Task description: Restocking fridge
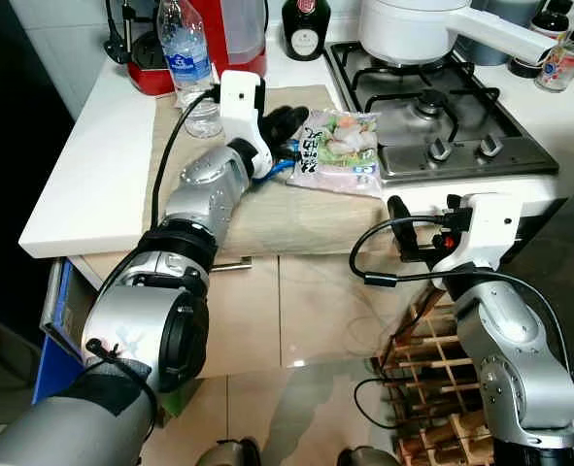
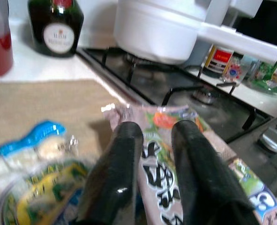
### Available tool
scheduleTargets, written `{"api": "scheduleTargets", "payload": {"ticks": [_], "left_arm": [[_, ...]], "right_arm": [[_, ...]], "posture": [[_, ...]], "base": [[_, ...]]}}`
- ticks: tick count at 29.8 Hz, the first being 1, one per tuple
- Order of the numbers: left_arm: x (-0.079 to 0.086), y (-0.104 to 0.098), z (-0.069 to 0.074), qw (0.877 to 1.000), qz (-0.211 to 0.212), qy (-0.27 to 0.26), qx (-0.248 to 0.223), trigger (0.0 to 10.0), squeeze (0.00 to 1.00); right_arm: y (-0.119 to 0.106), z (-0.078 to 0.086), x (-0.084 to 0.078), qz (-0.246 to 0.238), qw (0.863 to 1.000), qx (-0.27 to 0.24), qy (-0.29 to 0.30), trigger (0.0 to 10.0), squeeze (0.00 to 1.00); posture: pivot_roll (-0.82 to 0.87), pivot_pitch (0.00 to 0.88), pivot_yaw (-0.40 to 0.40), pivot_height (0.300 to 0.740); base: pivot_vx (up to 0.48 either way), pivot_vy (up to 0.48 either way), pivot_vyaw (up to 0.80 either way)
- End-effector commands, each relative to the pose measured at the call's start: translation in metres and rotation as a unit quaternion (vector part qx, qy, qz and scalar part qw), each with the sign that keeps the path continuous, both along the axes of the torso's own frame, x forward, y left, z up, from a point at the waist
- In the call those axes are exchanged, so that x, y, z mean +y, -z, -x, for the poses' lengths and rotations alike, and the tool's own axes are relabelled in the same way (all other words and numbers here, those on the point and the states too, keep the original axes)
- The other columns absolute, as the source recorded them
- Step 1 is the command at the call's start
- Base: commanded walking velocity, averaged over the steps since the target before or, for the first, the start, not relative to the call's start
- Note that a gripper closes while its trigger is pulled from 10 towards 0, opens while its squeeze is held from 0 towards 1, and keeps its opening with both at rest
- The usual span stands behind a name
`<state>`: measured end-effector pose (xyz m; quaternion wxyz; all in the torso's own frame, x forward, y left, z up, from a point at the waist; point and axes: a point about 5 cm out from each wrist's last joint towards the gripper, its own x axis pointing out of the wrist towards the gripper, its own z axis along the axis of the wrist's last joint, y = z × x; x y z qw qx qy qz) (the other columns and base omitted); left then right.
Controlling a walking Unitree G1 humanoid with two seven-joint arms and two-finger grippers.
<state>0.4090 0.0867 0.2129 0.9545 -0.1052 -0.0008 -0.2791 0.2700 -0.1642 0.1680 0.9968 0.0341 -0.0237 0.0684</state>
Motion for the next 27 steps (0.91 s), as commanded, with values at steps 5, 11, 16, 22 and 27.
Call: {"api": "scheduleTargets", "payload": {"ticks": [5, 11, 16, 22, 27], "left_arm": [[-0.005, 0.008, 0.000, 1.000, -0.002, -0.002, 0.031, 10.0, 1.00], [-0.002, 0.011, -0.001, 0.999, -0.003, -0.014, 0.041, 10.0, 1.00], [0.000, 0.012, -0.001, 0.999, 0.000, -0.019, 0.042, 10.0, 1.00], [0.003, 0.014, -0.002, 0.998, 0.014, -0.030, 0.054, 10.0, 1.00], [0.002, 0.011, -0.002, 0.998, 0.019, -0.031, 0.055, 10.0, 1.00]], "right_arm": [[-0.002, 0.002, 0.000, 0.004, 1.000, -0.007, 0.001, 10.0, 0.88], [-0.002, 0.005, -0.002, 0.008, 1.000, -0.007, 0.005, 10.0, 0.88], [-0.002, 0.007, -0.002, 0.010, 1.000, -0.007, 0.006, 10.0, 0.88], [0.000, 0.009, 0.003, 0.008, 1.000, -0.004, -0.004, 10.0, 0.88], [0.000, 0.009, 0.004, 0.006, 1.000, -0.005, -0.005, 10.0, 0.88]], "posture": [[-0.29, 0.068, 0.059, 0.740], [-0.31, 0.067, 0.067, 0.740], [-0.31, 0.066, 0.066, 0.740], [-0.31, 0.064, 0.066, 0.740], [-0.31, 0.066, 0.068, 0.740]], "base": [[0.000, 0.000, 0.00], [0.000, 0.000, 0.00], [0.000, 0.000, 0.00], [0.000, 0.000, 0.00], [0.000, 0.000, 0.00]]}}
